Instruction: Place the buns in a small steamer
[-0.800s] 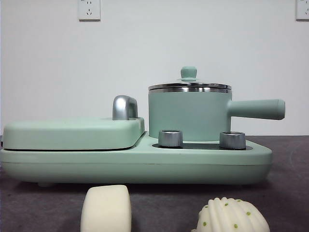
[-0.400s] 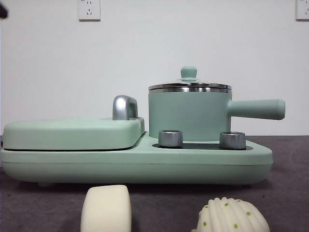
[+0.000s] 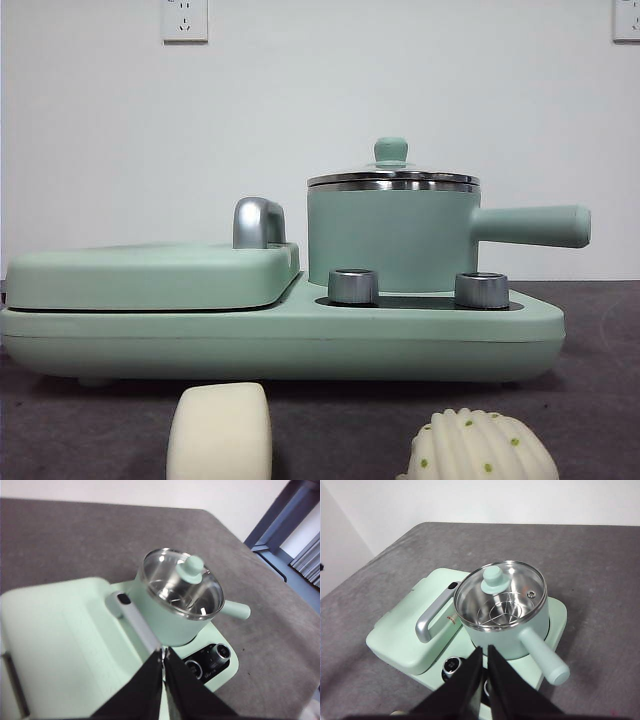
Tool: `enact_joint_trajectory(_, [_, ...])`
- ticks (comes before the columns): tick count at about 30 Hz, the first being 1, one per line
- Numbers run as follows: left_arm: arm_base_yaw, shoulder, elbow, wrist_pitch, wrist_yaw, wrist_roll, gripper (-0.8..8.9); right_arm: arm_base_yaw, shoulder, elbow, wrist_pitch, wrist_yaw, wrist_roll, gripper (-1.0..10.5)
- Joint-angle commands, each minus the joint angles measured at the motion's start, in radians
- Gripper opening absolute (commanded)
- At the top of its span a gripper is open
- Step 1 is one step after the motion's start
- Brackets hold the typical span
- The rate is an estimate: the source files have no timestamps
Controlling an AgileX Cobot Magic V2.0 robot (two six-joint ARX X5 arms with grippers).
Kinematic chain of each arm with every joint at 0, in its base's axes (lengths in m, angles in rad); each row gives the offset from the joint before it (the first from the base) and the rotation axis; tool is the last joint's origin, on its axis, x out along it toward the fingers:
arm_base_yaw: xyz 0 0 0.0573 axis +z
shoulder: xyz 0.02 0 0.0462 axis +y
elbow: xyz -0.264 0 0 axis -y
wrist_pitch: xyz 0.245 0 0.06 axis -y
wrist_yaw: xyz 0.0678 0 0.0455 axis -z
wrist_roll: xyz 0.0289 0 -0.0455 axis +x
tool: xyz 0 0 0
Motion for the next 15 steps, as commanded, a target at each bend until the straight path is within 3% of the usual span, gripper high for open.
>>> enact_joint_trajectory(1, [-0.008,0.019,0.019,0.025,0.008,0.021,0.12,0.000,0.006,0.014,0.004,-0.003,-0.025,0.1])
enact_joint_trajectory(5, [-0.008,0.033,0.019,0.023,0.006,0.025,1.14,0.000,0.006,0.014,0.003,-0.002,-0.024,0.1])
enact_joint_trajectory(8, [-0.008,0.043,0.019,0.023,0.006,0.024,2.95,0.000,0.006,0.014,0.003,0.006,-0.025,0.4])
enact_joint_trajectory(11, [-0.008,0.051,0.019,0.023,0.006,0.024,4.43,0.000,0.008,0.014,0.003,0.006,-0.024,2.8])
enact_joint_trajectory(15, [-0.008,0.054,0.019,0.024,0.006,0.023,4.69,0.000,0.010,0.014,0.003,0.005,-0.024,4.9])
